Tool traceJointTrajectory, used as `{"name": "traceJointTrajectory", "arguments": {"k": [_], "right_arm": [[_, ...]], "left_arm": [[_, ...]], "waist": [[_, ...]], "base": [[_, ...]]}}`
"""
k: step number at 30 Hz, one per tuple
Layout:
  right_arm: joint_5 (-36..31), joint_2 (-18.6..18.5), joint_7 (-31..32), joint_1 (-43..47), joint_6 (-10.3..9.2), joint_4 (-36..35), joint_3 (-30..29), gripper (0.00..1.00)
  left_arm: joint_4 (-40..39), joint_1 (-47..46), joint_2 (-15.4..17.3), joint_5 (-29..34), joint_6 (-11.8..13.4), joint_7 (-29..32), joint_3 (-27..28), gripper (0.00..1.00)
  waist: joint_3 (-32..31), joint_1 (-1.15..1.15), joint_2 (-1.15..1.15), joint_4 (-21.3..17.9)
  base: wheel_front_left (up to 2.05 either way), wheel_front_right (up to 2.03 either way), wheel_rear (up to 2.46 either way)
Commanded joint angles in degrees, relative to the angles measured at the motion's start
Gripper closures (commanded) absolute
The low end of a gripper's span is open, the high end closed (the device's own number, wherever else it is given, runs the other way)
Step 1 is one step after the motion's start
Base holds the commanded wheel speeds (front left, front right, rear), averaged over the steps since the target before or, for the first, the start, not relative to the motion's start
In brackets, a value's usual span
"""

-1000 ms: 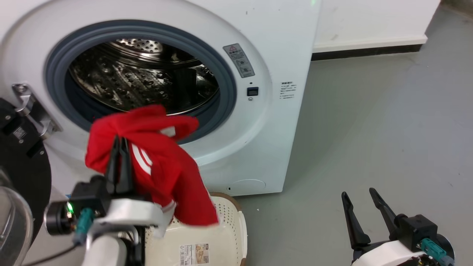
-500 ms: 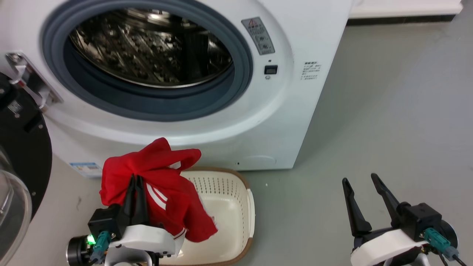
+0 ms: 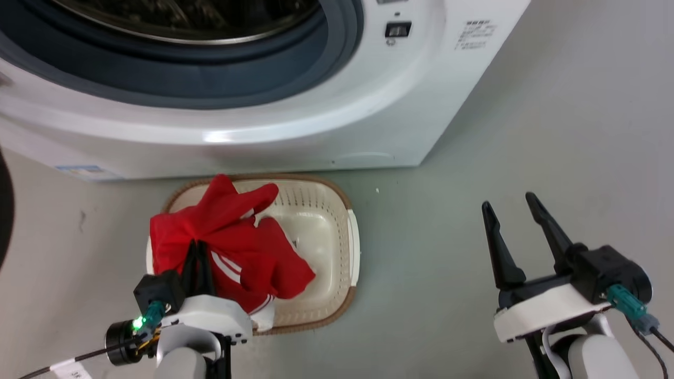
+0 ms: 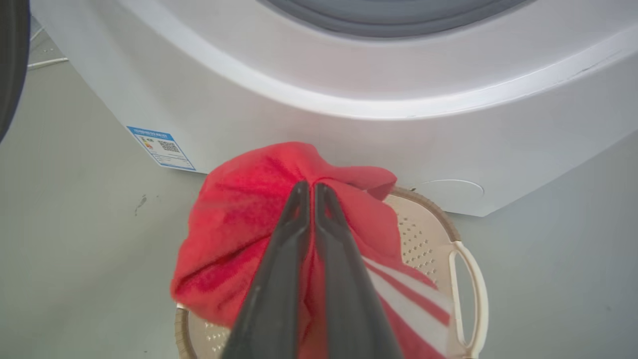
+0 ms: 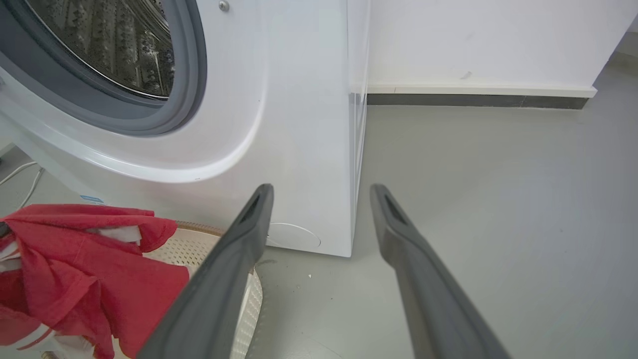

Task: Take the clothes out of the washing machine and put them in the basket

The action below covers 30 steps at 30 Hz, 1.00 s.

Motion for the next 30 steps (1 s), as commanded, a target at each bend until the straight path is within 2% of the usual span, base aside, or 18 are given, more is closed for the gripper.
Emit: {"name": "traceJointTrajectory", "arguments": {"k": [1,16,22,27,28,29,30], "right_arm": [[0.0,0.1,-0.4,-1.7,-0.04,-0.2,0.1,0.00],[-0.1,0.1,-2.4,-8.7,-0.04,0.4,1.7,0.00],[0.7,0.1,-3.5,-10.3,-0.04,1.0,2.4,0.00],[1.4,0.1,-4.4,-10.9,-0.04,2.5,3.0,0.00],[1.4,0.1,-4.6,-10.9,-0.04,2.8,3.0,0.00],[1.6,0.1,-4.7,-10.9,-0.04,3.2,3.1,0.00],[1.6,0.1,-4.8,-10.9,-0.04,3.7,3.1,0.00]], "left_arm": [[0.6,-2.0,-0.2,0.8,-0.3,-0.4,0.3,1.00],[15.7,-15.4,-0.8,4.6,-2.4,-0.4,4.9,1.00],[21.7,-18.9,0.2,5.8,-2.5,-0.3,8.4,1.00],[27.7,-21.1,0.9,6.0,-3.0,-0.3,10.5,1.00],[28.6,-21.5,1.0,6.1,-3.2,-0.3,10.8,0.67],[29.7,-21.6,1.1,6.4,-3.4,-0.3,10.7,0.17],[30.5,-21.7,1.1,6.6,-3.4,-0.3,10.8,0.00]], "waist": [[5.1,-0.01,0.00,-1.1],[20.2,-0.01,0.00,-5.1],[23.3,-0.01,0.00,-7.3],[23.5,-0.01,0.00,-8.4],[23.1,-0.01,0.00,-8.5],[22.5,-0.01,0.00,-8.6],[21.9,-0.01,0.00,-8.6]], "base": [[0.00,0.00,0.00],[0.00,0.00,0.00],[0.00,0.00,0.00],[0.00,0.00,0.00],[0.00,0.00,0.00],[0.00,0.00,0.00],[0.00,0.00,0.00]]}}
